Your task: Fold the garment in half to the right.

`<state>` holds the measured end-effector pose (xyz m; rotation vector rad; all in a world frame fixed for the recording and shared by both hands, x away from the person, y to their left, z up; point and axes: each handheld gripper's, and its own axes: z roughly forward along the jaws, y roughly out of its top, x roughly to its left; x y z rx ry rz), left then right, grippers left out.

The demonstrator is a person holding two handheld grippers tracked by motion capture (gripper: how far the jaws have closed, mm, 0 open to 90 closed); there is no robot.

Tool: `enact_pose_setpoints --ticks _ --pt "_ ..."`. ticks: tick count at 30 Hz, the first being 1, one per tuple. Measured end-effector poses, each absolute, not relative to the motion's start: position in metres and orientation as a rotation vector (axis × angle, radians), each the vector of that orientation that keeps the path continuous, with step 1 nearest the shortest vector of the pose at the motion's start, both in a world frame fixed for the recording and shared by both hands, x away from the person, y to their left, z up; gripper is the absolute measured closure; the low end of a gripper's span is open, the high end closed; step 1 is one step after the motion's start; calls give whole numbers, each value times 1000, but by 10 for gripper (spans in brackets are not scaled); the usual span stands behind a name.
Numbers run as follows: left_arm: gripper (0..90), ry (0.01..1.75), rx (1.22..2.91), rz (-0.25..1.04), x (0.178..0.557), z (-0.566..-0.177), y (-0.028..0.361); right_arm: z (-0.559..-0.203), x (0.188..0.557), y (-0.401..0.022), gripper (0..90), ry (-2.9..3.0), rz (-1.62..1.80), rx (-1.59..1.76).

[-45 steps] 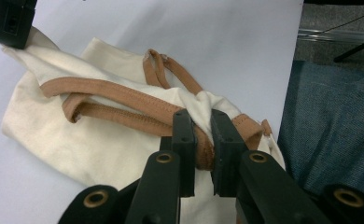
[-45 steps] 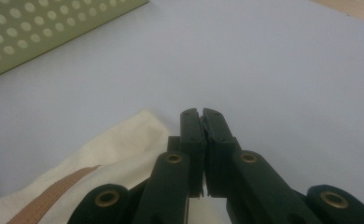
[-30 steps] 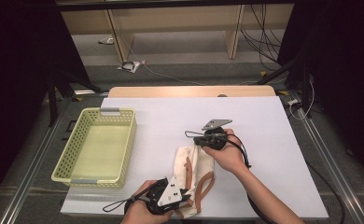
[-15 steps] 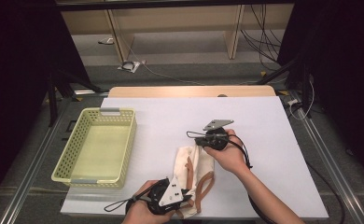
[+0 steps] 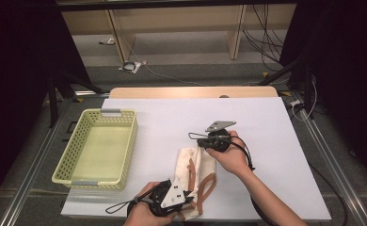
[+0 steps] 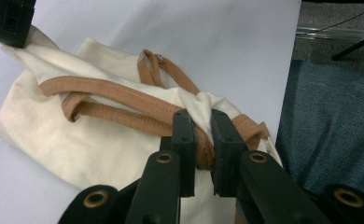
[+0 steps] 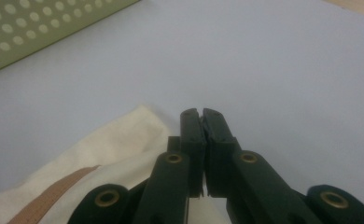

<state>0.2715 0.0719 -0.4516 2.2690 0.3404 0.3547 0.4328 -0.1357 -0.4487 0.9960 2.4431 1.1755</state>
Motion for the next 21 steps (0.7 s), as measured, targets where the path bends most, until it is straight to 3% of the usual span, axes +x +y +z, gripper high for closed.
enact_pose_setpoints --ticks 21 --pt "819 339 2276 347 272 -454 70 -452 433 -139 885 2439 1178 1003"
